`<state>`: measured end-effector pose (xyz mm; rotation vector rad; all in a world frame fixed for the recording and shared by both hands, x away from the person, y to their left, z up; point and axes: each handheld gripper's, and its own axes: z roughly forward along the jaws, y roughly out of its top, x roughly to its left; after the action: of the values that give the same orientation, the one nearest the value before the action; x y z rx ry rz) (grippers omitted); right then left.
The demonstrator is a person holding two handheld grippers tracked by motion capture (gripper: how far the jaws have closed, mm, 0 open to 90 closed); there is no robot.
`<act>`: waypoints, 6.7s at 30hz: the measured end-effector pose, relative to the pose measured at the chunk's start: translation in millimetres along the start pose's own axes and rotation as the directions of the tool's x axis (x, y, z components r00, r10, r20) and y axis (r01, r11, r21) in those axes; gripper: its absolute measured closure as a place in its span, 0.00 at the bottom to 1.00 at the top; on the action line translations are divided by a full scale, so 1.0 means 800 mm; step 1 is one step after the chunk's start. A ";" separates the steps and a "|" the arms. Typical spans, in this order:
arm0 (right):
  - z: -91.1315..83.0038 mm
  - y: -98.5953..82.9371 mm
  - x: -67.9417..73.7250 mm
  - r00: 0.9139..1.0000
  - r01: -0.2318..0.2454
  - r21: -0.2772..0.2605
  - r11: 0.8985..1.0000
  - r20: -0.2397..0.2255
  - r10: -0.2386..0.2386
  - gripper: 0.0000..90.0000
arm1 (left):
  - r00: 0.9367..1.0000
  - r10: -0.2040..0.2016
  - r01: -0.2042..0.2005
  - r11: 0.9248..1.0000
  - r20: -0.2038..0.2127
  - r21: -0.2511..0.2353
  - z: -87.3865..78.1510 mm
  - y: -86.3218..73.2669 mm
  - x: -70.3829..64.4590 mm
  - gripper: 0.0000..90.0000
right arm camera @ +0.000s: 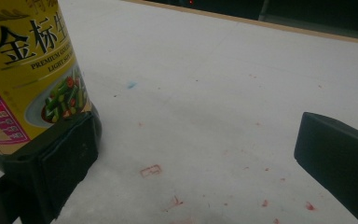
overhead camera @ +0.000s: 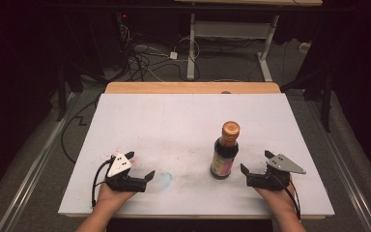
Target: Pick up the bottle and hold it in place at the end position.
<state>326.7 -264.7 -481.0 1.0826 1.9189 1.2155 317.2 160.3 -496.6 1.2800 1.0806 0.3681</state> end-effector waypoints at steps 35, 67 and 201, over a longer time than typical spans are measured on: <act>0.010 0.005 -0.004 0.999 -0.013 0.084 0.996 -0.032 0.016 0.00 | 1.000 -0.002 0.003 1.000 0.011 -0.009 -0.002 0.001 0.000 0.00; -0.008 0.022 0.042 0.979 0.012 0.000 1.000 -0.205 -0.012 0.00 | 1.000 -0.016 0.016 1.000 0.022 0.006 -0.002 0.002 0.002 0.00; 0.159 0.127 0.092 0.975 0.011 -0.042 0.999 -0.221 -0.020 0.21 | 0.998 -0.006 0.005 1.000 0.069 0.017 0.002 0.004 -0.010 0.00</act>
<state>427.9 -122.8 -442.1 0.9420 2.0538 1.4112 316.1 154.4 -490.3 1.2950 1.0305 0.3096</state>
